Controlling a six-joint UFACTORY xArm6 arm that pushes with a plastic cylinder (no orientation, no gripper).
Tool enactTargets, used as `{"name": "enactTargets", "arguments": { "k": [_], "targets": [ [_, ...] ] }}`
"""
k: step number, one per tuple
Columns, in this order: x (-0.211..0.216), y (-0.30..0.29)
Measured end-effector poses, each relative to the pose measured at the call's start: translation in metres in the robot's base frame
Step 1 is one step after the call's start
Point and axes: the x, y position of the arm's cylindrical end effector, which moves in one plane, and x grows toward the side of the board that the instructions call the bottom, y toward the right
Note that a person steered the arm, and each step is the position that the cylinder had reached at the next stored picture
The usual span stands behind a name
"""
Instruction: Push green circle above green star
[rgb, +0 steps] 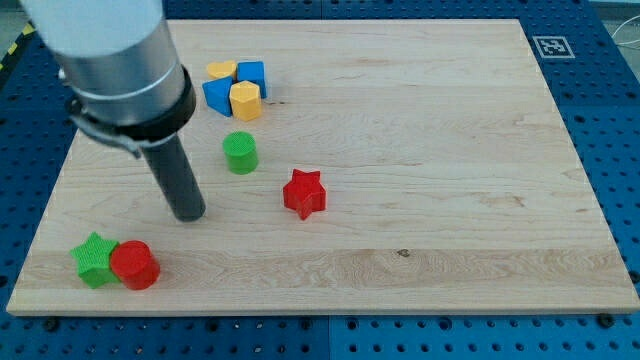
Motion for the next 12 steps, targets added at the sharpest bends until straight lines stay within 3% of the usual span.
{"name": "enactTargets", "arguments": {
  "k": [2, 5, 6, 7, 8, 9, 12],
  "targets": [
    [-0.06, -0.004],
    [-0.077, 0.069],
    [-0.102, 0.077],
    [-0.119, 0.128],
    [-0.107, 0.166],
    [-0.086, 0.166],
    [-0.051, 0.089]
  ]
}}
